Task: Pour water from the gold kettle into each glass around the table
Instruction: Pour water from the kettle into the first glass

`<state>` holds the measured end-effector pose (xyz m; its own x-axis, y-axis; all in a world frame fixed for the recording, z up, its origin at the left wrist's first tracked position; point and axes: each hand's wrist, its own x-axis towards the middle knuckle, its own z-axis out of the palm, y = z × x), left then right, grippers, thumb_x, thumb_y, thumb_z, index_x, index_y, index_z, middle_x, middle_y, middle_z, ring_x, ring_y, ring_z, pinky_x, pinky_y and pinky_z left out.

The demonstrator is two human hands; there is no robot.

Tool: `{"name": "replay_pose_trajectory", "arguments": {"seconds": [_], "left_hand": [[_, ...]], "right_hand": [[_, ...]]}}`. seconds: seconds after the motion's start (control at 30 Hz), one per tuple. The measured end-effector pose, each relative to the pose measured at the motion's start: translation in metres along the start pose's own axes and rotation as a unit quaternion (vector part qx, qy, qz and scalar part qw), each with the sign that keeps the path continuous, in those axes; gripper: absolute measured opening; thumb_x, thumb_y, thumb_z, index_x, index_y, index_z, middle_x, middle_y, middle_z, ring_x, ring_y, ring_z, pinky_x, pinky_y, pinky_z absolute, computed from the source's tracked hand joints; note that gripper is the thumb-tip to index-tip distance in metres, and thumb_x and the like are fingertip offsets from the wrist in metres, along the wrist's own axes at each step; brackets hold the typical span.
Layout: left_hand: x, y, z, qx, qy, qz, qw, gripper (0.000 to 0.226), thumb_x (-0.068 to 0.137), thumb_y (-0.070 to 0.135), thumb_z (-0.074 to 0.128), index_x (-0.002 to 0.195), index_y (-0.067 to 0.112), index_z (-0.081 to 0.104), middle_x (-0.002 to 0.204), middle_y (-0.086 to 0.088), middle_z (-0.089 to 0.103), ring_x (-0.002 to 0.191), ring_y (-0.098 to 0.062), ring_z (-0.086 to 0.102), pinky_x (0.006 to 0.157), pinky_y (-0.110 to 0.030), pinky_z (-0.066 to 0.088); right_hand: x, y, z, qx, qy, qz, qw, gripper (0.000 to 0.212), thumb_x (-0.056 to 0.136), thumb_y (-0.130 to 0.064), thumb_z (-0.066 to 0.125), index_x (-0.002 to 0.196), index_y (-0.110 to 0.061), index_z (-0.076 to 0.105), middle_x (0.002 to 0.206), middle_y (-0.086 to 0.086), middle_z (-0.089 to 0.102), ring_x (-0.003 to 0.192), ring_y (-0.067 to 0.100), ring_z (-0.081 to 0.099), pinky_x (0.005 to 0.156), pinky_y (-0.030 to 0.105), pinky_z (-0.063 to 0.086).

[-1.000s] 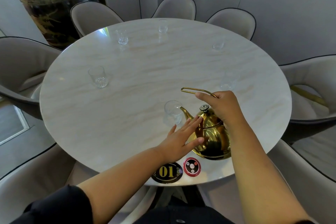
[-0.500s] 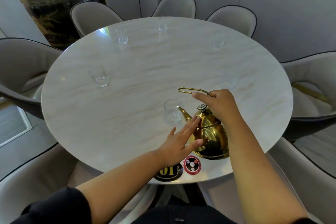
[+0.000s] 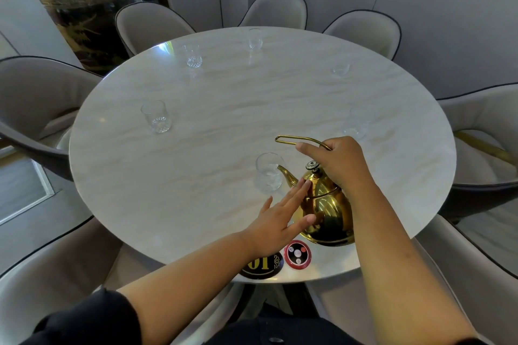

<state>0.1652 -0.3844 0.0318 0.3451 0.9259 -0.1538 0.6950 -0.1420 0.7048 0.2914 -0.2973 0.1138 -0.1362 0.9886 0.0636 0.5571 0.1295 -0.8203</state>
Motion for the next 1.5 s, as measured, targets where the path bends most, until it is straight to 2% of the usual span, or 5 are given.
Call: {"name": "replay_pose_trajectory", "arguments": {"seconds": [1.07,1.3,1.4,1.5], "left_hand": [[-0.0043,0.0048,0.0007,-0.023,0.010,-0.001,1.000,0.060,0.096,0.053,0.025,0.139,0.047,-0.016,0.147,0.023,-0.019,0.144,-0.008,0.006,0.117,-0.046,-0.006],[-0.0041,0.0043,0.0018,-0.023,0.011,0.000,1.000,0.060,0.096,0.053,0.025,0.140,0.048,-0.016,0.149,0.024,-0.017,0.141,-0.002,0.004,0.117,-0.045,-0.005],[-0.0036,0.0060,0.0009,-0.016,0.009,0.000,1.000,0.060,0.096,0.053,0.025,0.140,0.046,-0.015,0.148,0.024,-0.017,0.145,-0.009,0.005,0.117,-0.047,-0.005],[-0.0018,0.0068,0.0015,-0.013,0.017,0.002,1.000,0.062,0.095,0.054,0.026,0.143,0.045,-0.012,0.148,0.025,-0.016,0.144,-0.008,0.005,0.117,-0.047,-0.005]], "right_hand": [[0.0004,-0.0040,-0.0021,-0.002,-0.011,-0.004,1.000,0.053,0.080,-0.047,0.070,0.051,-0.013,0.042,0.048,0.001,0.037,0.048,0.015,0.035,0.056,0.030,0.035],[0.0000,-0.0028,-0.0037,0.007,-0.007,-0.003,1.000,0.054,0.079,-0.047,0.070,0.050,-0.012,0.041,0.048,0.002,0.037,0.047,0.015,0.034,0.056,0.030,0.035],[-0.0018,-0.0007,-0.0051,0.014,-0.005,-0.001,1.000,0.053,0.080,-0.047,0.070,0.051,-0.012,0.043,0.048,0.002,0.038,0.047,0.014,0.035,0.055,0.029,0.036],[-0.0046,0.0036,-0.0077,0.045,0.012,0.014,0.999,0.053,0.079,-0.046,0.071,0.050,-0.012,0.042,0.048,0.001,0.037,0.048,0.015,0.035,0.056,0.030,0.036]]}}
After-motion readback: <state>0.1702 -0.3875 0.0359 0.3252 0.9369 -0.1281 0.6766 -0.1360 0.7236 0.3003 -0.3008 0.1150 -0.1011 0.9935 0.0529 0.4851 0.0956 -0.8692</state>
